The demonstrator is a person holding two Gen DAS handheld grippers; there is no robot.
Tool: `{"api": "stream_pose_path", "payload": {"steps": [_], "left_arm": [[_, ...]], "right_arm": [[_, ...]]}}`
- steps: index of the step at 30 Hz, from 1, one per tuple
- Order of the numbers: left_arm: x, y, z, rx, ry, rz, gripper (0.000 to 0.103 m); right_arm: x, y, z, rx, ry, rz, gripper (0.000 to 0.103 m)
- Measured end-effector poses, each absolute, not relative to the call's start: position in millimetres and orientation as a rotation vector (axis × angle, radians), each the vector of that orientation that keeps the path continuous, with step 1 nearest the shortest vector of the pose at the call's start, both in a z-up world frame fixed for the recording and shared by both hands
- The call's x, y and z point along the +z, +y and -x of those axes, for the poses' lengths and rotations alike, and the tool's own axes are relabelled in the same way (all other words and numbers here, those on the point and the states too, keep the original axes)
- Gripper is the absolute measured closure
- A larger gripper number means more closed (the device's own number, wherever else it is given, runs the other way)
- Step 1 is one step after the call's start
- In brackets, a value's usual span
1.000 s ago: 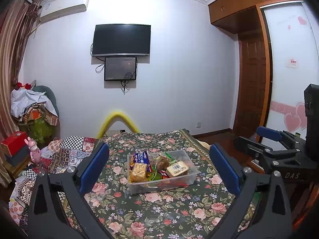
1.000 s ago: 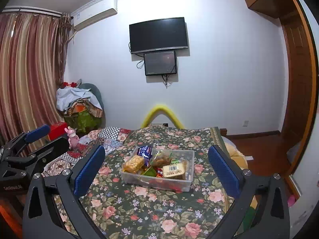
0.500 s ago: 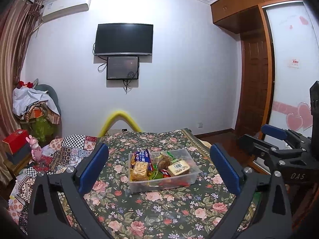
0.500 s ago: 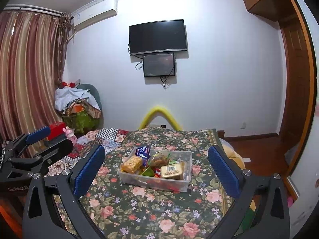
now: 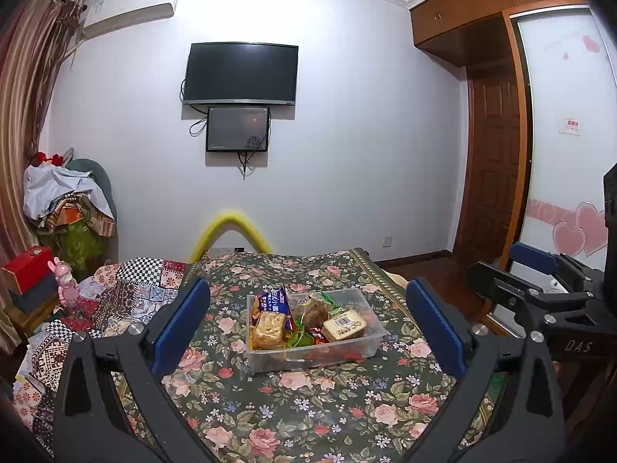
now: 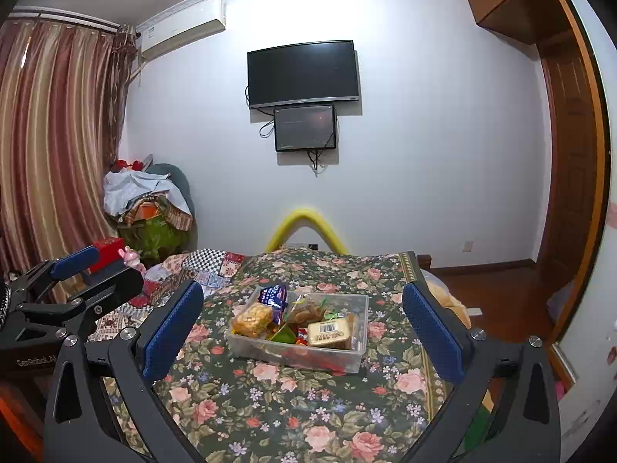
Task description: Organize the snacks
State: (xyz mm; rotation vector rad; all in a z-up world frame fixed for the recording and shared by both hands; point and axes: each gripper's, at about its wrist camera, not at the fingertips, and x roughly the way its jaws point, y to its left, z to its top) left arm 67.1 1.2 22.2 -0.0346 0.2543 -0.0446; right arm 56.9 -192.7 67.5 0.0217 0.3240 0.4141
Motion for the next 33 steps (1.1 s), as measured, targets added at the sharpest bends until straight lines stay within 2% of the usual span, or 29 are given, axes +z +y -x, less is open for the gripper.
{"api": "stream_pose_path", "payload": {"steps": [33], "left_arm": [[24.3, 0.1, -67.7, -0.071, 0.248, 0.050, 0.000]], "right_arm": [[71.8, -191.9, -53.2, 0.404, 0.311, -0.023, 0.000]]}}
